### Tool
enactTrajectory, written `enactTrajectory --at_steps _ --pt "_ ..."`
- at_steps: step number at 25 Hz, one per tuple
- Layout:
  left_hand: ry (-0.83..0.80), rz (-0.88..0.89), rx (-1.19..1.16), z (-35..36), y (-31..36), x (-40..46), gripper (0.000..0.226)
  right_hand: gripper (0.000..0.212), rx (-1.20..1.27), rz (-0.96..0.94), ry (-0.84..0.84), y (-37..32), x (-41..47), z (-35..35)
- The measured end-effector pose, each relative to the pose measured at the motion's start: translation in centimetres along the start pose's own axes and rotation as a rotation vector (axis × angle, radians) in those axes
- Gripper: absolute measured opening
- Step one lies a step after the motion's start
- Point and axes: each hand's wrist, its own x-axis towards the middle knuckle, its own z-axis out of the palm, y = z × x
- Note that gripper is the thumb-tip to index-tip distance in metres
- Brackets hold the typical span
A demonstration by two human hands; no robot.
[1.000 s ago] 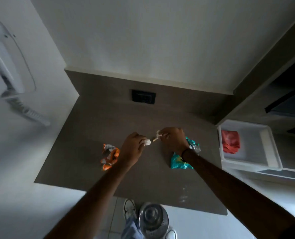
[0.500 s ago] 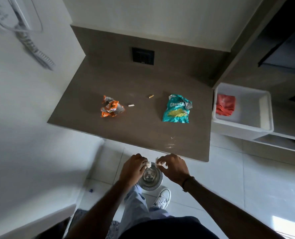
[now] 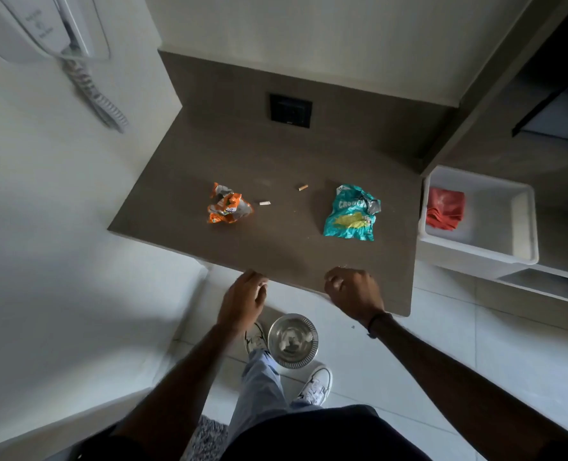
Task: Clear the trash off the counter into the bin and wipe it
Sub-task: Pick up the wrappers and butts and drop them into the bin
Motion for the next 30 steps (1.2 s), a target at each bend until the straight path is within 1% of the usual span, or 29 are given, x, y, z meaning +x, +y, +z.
enactTrajectory --at_steps 3,5,6,7,8,9,10,11,12,13,15,17,19,21,23,25,27,28,30 --pt "0.108 0.0 -0.041 -3.2 -0.9 4.1 0.018 0.018 0.042 0.062 0.203 -0.9 4.5 -2.4" --pt "0.173 -0.007 0.036 -5.3 -2.0 7.5 0.034 0.033 0.055 0.129 0.3 -1.2 8.2 -4.1" --pt "0.198 -0.042 0.089 -6.1 -2.5 9.1 0.046 0.046 0.029 0.18 0.288 -1.0 10.1 -4.7" --pt "0.202 -0.091 0.116 -6.9 -3.0 10.7 0.059 0.062 -0.012 0.247 0.22 -0.9 11.9 -5.2" --pt "0.183 -0.132 0.116 -7.4 -3.6 12.2 0.068 0.076 -0.052 0.322 0.113 -0.6 13.4 -5.3" --pt "0.141 -0.156 0.102 -7.7 -4.3 13.7 0.072 0.088 -0.083 0.383 -0.003 -0.4 14.8 -5.1" --pt "0.091 -0.157 0.093 -7.8 -4.9 15.0 0.071 0.095 -0.109 0.416 -0.11 -0.4 15.8 -4.8" --pt "0.041 -0.127 0.097 -7.7 -5.5 15.9 0.066 0.097 -0.132 0.428 -0.185 -0.4 16.3 -4.2" --pt "-0.006 -0.068 0.113 -7.6 -6.1 16.7 0.058 0.094 -0.164 0.428 -0.209 -0.5 16.6 -3.3" --pt "-0.047 -0.001 0.146 -7.4 -6.7 17.3 0.049 0.089 -0.201 0.424 -0.184 -0.5 16.6 -2.5" --pt "-0.084 0.087 0.203 -7.0 -7.6 17.9 0.038 0.074 -0.243 0.413 -0.075 -0.7 16.3 -1.3" --pt "-0.092 0.104 0.175 -7.0 -7.5 17.5 0.036 0.06 -0.227 0.395 0.006 -0.9 15.7 -1.4" --pt "-0.054 0.119 0.125 -7.1 -6.7 16.0 0.037 0.047 -0.185 0.358 0.121 -1.5 14.5 -1.8" --pt "-0.005 0.15 0.094 -7.0 -5.4 13.2 0.037 0.039 -0.166 0.3 0.259 -2.5 12.1 -2.1" --pt "0.001 0.232 0.035 -6.3 -4.1 9.2 0.035 0.036 -0.12 0.223 0.329 -3.6 8.9 -2.1" --pt "-0.052 0.361 -0.009 -4.6 -2.9 4.5 0.033 0.034 0.038 0.191 0.325 -4.2 5.1 -2.2" --pt "-0.173 0.448 -0.03 -2.0 -2.0 0.4 0.038 0.034 0.175 0.187 0.322 -4.0 1.7 -2.1" --pt "-0.241 0.454 -0.018 -0.4 -1.6 -1.0 0.041 0.035 0.205 0.182 0.318 -3.9 0.2 -1.9" --pt "-0.357 0.377 0.003 3.1 -0.9 -3.0 0.043 0.035 0.238 0.166 0.272 -3.4 -2.8 -1.2"
